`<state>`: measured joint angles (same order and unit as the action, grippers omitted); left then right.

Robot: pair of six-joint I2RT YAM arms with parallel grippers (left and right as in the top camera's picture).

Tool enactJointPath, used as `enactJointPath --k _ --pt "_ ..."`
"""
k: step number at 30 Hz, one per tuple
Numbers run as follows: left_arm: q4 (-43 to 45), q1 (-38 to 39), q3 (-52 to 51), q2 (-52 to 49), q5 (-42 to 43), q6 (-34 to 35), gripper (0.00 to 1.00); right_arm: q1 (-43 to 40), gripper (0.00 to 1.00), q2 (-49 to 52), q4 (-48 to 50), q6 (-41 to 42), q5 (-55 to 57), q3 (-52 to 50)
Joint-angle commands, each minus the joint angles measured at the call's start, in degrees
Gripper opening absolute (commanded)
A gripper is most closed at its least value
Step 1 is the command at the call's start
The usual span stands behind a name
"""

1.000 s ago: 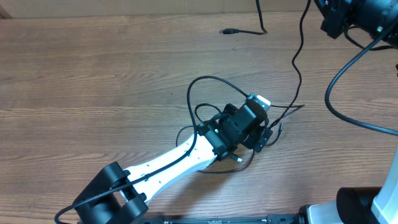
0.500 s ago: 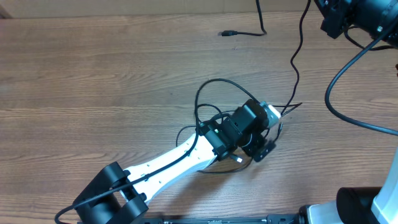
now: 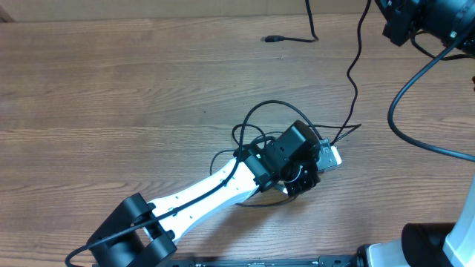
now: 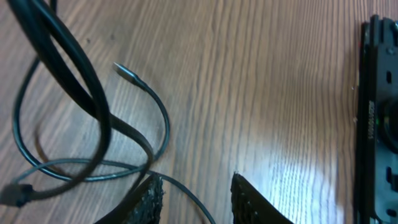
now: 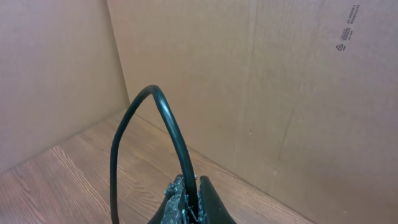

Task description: Untangle cables

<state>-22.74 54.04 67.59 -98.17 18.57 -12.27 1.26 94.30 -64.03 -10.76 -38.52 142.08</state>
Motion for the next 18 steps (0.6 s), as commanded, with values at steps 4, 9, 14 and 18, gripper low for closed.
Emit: enactJointPath --k 4,9,14,18 --pt "-3.28 0.28 0.70 -0.72 1.46 -3.45 0.42 0.17 0.04 -0.31 0.20 0.04 0.50 0.76" --pt "-3.54 0.28 0.72 -0.68 -7.52 -3.67 0.58 0.17 0.04 -0.31 0.17 0.07 0.50 0.76" --pt "-3.58 0.26 0.70 1.95 -9.16 -10.91 0.64 0.17 0.04 -0.31 0.17 0.04 0.48 0.76" --pt "-2.71 -0.22 0.72 3.72 -15.93 -14.43 0.70 0.17 0.04 -0.31 0.15 0.04 0.48 0.76"
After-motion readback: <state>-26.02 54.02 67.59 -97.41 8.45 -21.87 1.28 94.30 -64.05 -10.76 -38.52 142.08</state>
